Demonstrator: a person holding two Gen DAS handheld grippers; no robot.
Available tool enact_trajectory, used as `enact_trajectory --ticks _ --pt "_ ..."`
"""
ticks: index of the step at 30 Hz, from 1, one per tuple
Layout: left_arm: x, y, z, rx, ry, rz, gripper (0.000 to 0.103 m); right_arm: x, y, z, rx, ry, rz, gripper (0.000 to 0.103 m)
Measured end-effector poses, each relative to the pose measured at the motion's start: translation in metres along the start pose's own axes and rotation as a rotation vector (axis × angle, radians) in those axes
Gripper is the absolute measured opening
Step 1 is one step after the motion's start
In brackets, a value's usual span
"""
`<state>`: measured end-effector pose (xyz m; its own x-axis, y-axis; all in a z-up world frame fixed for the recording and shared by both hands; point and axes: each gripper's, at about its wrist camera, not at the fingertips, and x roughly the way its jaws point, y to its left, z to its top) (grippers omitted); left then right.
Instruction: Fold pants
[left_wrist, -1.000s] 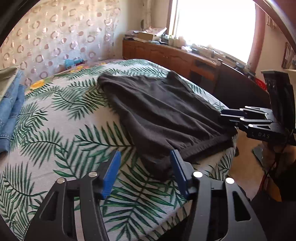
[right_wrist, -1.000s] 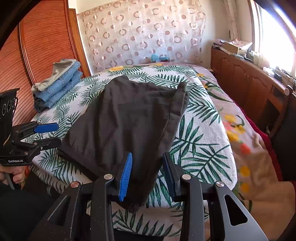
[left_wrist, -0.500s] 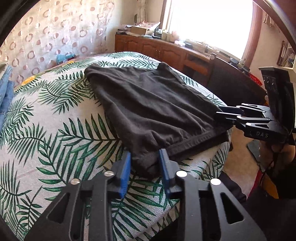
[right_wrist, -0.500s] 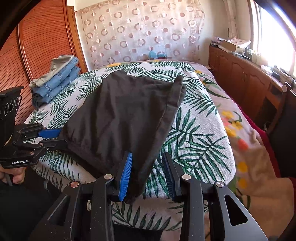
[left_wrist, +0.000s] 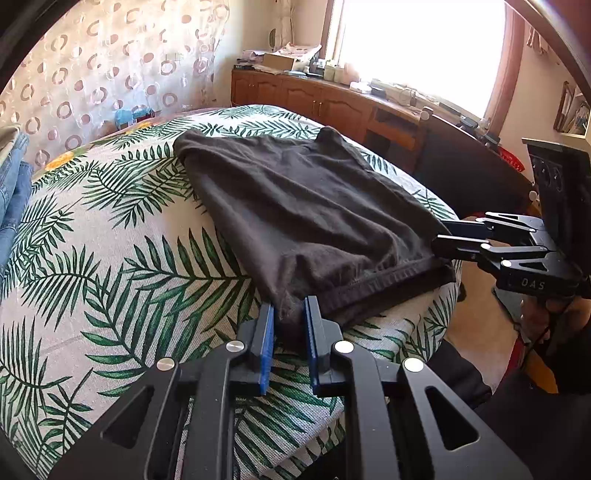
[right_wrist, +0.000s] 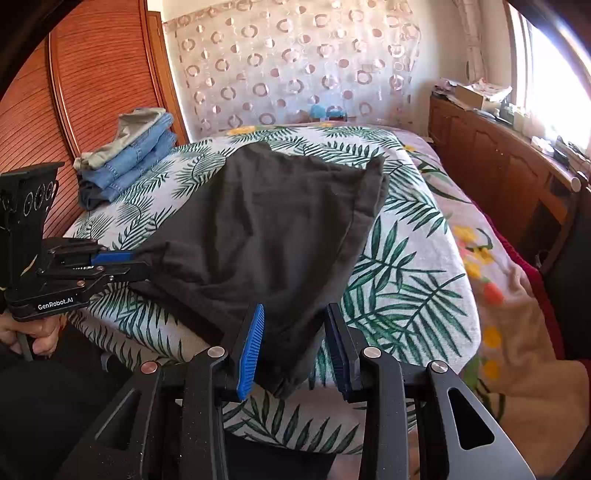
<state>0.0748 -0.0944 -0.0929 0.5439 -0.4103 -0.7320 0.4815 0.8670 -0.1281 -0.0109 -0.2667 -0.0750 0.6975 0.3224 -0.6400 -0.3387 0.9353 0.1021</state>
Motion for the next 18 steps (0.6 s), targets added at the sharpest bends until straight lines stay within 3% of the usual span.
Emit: enact_trajectory --ticks 2,4,7,10,14,16,18 --pt "0.002 0.002 -0.001 -0.008 0.006 -0.002 0.017 0.001 0.001 0.000 0.005 0.003 0.009 0.035" --pt "0.003 0.004 -0.002 -0.014 0.007 -0.006 0.017 0.001 0.002 -0.001 0.004 -0.001 0.015 0.019" --pt "0.004 0.005 -0.001 -0.016 0.008 -0.006 0.017 -0.004 0.004 0.001 -0.005 -0.018 0.023 0.017" --pt "0.004 0.004 -0.002 -0.015 0.005 -0.002 0.017 -0.003 0.005 0.000 -0.015 -0.013 0.006 0.017" --pt "0.004 0.008 -0.001 -0.029 0.007 0.008 0.026 0.003 0.003 -0.003 0.000 0.000 -0.025 0.018" --pt "0.004 0.008 -0.001 -0.030 0.005 0.007 0.028 0.007 0.003 -0.004 -0.001 0.012 -0.050 0.030" --pt "0.005 0.007 -0.002 -0.025 0.002 0.012 0.029 0.011 0.004 -0.005 0.001 0.022 -0.047 0.031"
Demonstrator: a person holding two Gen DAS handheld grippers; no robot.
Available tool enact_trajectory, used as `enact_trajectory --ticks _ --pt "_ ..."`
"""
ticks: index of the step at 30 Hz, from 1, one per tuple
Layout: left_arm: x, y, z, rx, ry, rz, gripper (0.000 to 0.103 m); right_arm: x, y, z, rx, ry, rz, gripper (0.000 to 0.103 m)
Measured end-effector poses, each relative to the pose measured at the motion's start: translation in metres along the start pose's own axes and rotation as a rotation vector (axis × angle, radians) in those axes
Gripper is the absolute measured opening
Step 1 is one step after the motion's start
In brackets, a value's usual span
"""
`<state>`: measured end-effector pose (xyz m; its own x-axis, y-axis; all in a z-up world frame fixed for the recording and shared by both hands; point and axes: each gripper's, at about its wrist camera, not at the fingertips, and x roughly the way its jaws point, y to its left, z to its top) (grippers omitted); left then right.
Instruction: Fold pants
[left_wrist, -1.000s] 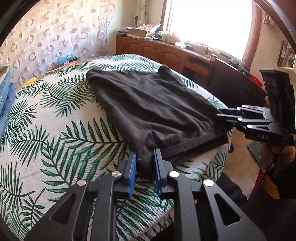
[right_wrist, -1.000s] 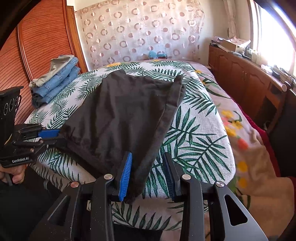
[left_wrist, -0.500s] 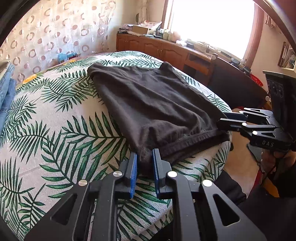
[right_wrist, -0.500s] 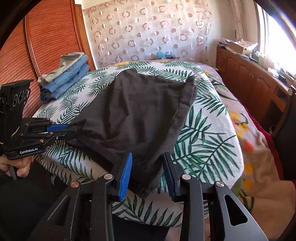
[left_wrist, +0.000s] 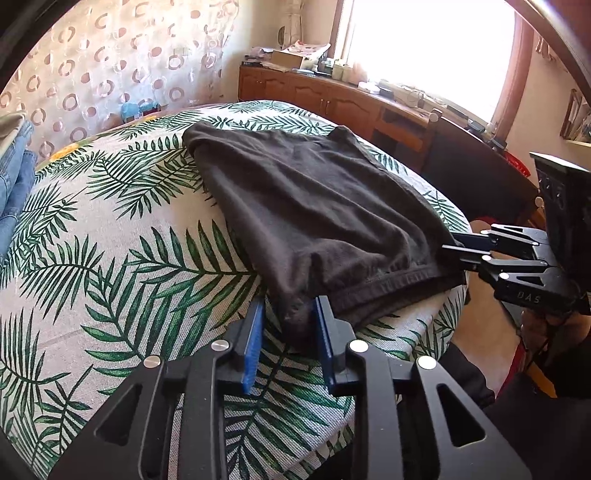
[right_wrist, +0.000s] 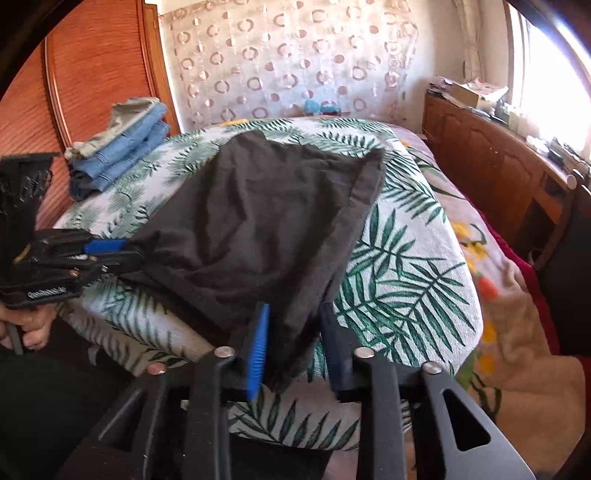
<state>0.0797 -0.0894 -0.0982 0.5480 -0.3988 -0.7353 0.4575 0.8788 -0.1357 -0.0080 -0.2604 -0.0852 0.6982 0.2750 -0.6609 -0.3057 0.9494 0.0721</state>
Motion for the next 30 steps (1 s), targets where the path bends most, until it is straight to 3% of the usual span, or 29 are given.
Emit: enact_trajectory --ticks 14,15,19,24,27,30 --pt "0.002 -0.001 0.002 -0.015 -0.002 0.008 0.032 0.003 0.010 -0.001 -0.005 -0.021 -0.023 0.039" --pt "0.003 -0.001 0.002 -0.019 -0.002 -0.001 0.032 0.002 0.010 -0.002 -0.006 -0.021 -0.018 0.038" --pt "0.003 -0.004 0.001 -0.018 -0.001 -0.003 0.032 0.002 0.010 -0.002 -0.005 -0.021 0.032 0.017" --pt "0.003 -0.008 -0.001 -0.006 -0.003 -0.025 0.031 0.003 0.006 -0.002 0.009 -0.027 0.063 0.009" --pt "0.002 -0.010 0.000 0.005 -0.008 -0.027 0.011 0.004 -0.001 -0.003 0.040 -0.038 0.091 0.008" --pt "-0.006 -0.009 0.003 -0.012 -0.035 -0.023 0.008 0.001 -0.004 0.000 0.047 -0.056 0.108 0.007"
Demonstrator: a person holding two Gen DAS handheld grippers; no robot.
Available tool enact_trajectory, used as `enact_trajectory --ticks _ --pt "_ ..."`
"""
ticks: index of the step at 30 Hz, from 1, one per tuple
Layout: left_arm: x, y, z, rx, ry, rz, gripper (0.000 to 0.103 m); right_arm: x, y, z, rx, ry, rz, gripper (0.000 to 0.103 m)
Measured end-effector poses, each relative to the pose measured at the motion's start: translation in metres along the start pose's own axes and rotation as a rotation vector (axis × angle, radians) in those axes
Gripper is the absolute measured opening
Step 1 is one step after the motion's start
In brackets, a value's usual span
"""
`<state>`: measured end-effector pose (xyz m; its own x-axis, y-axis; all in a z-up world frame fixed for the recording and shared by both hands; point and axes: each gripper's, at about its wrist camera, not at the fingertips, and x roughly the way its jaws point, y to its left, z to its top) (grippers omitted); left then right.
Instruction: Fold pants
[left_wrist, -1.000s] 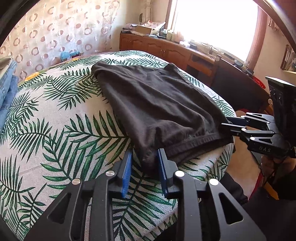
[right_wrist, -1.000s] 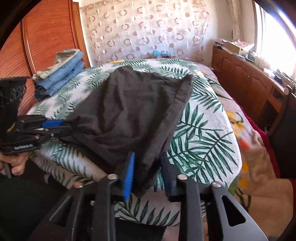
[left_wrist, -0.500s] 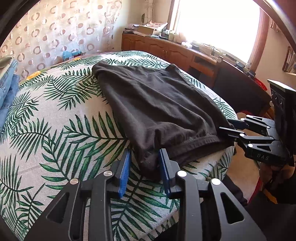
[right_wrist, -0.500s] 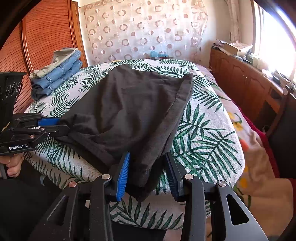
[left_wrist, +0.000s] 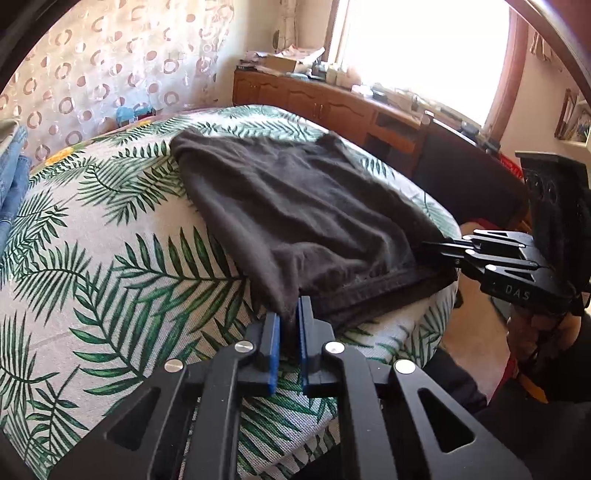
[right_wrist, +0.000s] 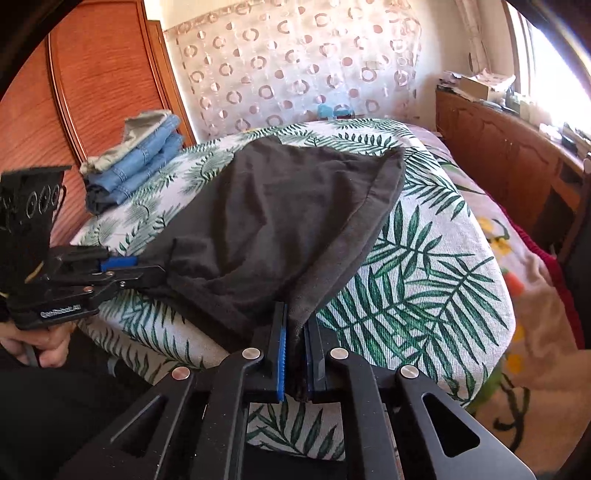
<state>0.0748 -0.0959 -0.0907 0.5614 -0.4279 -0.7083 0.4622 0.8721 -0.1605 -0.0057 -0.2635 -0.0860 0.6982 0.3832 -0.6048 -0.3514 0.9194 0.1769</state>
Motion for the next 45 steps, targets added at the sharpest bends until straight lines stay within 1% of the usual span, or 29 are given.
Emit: enact_trajectory --ticks 2,3,7,13,16,20,23,26,29,30,31,32,33,34,37,39,40,42,43,45 --pt "-0.010 0.003 0.005 -0.033 -0.030 -0.007 0.008 -0.005 0.002 0.008 -0.010 -0.025 0.009 0.007" --pt "-0.022 0.004 0.010 -0.048 -0.063 -0.013 0.008 -0.008 0.003 0.010 -0.013 -0.038 0.013 0.007" --pt "-0.062 0.004 0.031 -0.050 -0.175 -0.001 0.008 -0.026 0.011 0.033 -0.036 -0.120 0.022 0.007" --pt "-0.121 0.007 0.062 -0.036 -0.306 0.009 0.008 -0.060 0.031 0.072 -0.100 -0.235 0.049 0.007" --pt "-0.153 0.001 0.073 -0.003 -0.372 0.039 0.008 -0.085 0.044 0.091 -0.138 -0.302 0.062 0.007" --pt "-0.180 -0.004 0.085 0.021 -0.416 0.077 0.008 -0.113 0.060 0.107 -0.186 -0.368 0.076 0.007" --pt "-0.184 0.004 0.093 0.017 -0.430 0.088 0.008 -0.120 0.066 0.116 -0.204 -0.392 0.084 0.007" --pt "-0.179 0.020 0.104 -0.007 -0.430 0.108 0.008 -0.113 0.069 0.127 -0.211 -0.394 0.095 0.007" --pt "-0.165 0.041 0.116 -0.029 -0.426 0.139 0.008 -0.088 0.068 0.144 -0.224 -0.369 0.096 0.007" --pt "-0.158 0.051 0.125 -0.042 -0.424 0.176 0.008 -0.071 0.066 0.153 -0.228 -0.357 0.089 0.007" --pt "-0.153 0.057 0.132 -0.051 -0.428 0.188 0.008 -0.063 0.063 0.158 -0.228 -0.348 0.086 0.007" --pt "-0.150 0.061 0.141 -0.054 -0.435 0.194 0.008 -0.053 0.063 0.166 -0.224 -0.340 0.077 0.007" --pt "-0.146 0.064 0.151 -0.046 -0.442 0.219 0.008 -0.044 0.062 0.174 -0.220 -0.341 0.053 0.007" --pt "-0.144 0.067 0.162 -0.038 -0.449 0.243 0.008 -0.042 0.065 0.183 -0.224 -0.345 0.032 0.007" --pt "-0.147 0.076 0.190 -0.030 -0.490 0.284 0.008 -0.026 0.081 0.215 -0.239 -0.375 -0.020 0.007" --pt "-0.149 0.081 0.197 -0.030 -0.504 0.274 0.008 -0.018 0.086 0.236 -0.232 -0.397 -0.047 0.007" --pt "-0.148 0.081 0.196 -0.021 -0.502 0.291 0.008 -0.015 0.088 0.243 -0.227 -0.395 -0.052 0.007" --pt "-0.141 0.081 0.181 -0.007 -0.480 0.307 0.008 -0.011 0.091 0.250 -0.222 -0.377 -0.047 0.007" --pt "-0.135 0.082 0.171 -0.003 -0.461 0.311 0.008 -0.009 0.093 0.248 -0.227 -0.370 -0.043 0.007" --pt "-0.119 0.085 0.145 -0.008 -0.407 0.314 0.008 0.000 0.096 0.234 -0.228 -0.326 -0.031 0.007"
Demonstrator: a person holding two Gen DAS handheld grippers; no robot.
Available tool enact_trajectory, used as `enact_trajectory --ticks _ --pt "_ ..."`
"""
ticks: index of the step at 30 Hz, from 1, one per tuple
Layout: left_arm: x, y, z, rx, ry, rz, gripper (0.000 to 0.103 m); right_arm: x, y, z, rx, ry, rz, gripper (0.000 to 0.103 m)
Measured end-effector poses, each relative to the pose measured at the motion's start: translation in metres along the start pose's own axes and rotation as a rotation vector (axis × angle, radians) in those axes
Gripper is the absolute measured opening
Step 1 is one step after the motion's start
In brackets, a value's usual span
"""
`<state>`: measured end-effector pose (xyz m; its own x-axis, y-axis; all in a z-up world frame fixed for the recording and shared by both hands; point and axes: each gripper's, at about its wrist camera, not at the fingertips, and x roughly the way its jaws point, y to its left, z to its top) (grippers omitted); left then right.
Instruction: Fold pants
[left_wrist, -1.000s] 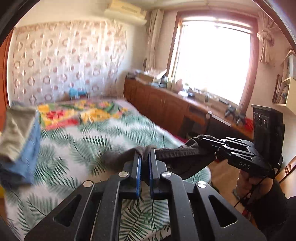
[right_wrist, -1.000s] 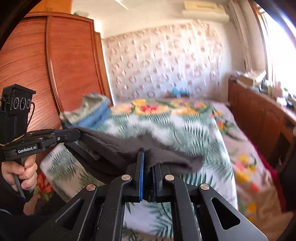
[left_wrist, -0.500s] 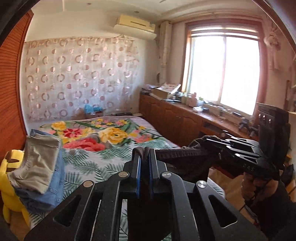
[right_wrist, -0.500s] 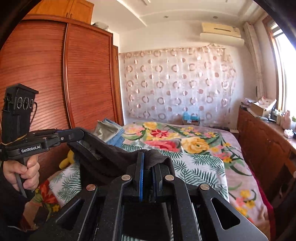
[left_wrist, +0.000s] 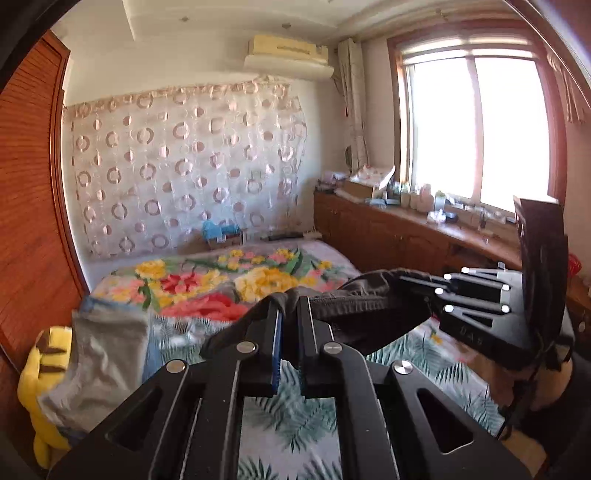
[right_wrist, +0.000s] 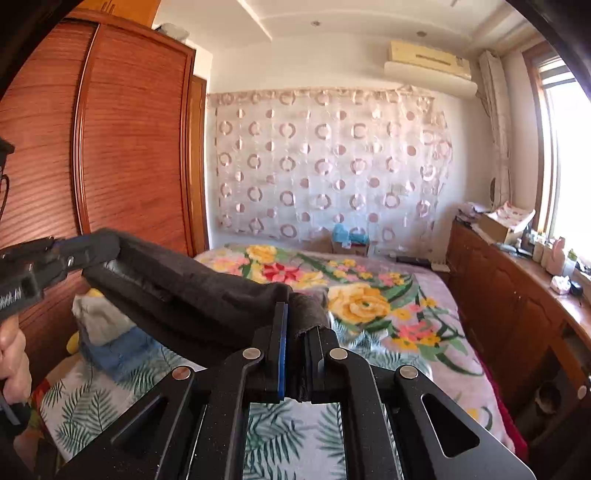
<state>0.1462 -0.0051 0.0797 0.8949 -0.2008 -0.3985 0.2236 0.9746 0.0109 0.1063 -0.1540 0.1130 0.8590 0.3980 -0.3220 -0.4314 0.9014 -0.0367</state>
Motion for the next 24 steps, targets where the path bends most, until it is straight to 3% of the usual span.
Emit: enact_trajectory --ticks 8,17,24 --pt "0.000 -0.007 -0.109 -0.039 0.173 -0.030 0.008 0.024 0.021 -0.080 0.001 0.178 0.083 0.007" --pt "-0.011 -0.020 -0.154 -0.060 0.269 -0.057 0.008 0.011 0.023 -0.111 0.043 0.275 0.159 0.007" --pt "-0.006 -0.022 -0.176 -0.083 0.317 -0.055 0.009 -0.001 0.012 -0.129 0.045 0.313 0.144 0.007"
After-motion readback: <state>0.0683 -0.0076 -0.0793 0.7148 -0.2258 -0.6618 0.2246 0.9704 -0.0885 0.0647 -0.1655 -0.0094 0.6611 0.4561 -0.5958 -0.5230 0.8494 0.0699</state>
